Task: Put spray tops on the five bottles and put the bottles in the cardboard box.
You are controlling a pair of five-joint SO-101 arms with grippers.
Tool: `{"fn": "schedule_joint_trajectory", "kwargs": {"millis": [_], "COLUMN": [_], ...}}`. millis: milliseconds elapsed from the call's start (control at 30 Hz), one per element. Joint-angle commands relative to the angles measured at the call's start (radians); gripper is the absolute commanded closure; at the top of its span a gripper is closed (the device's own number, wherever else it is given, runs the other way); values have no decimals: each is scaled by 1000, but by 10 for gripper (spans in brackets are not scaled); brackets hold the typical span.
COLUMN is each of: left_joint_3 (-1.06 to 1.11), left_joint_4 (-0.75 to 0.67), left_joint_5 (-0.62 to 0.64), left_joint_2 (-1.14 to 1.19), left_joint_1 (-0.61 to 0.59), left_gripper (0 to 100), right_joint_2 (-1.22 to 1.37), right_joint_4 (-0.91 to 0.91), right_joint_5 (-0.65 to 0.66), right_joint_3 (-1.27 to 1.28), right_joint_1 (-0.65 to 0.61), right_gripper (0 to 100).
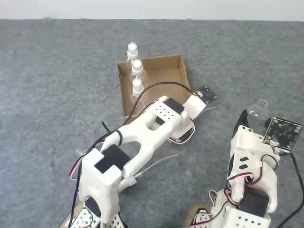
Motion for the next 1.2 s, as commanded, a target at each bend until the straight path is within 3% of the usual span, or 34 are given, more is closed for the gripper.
{"fn": "schedule_joint_trajectory", "kwargs": {"millis": [0,333,833,1167], "left_joint_3": [-68,-82,-94,-232], "left_joint_4": [6,120,224,377], "left_joint_5": [5,6,6,23], "left_joint_2": [-8,-183,-562,-810], "left_joint_1": [12,80,2,-141], "left_gripper": [988,988,988,988], "right_joint_2": [-15,-15,-15,-15], "right_joint_4": [-21,-21,-19,-19], "right_joint_5": [-9,-12,-12,-12], "right_joint_3": [-11,-11,-11,-9], "right_joint_1": [5,12,13,8], "right_gripper": [954,954,954,954]}}
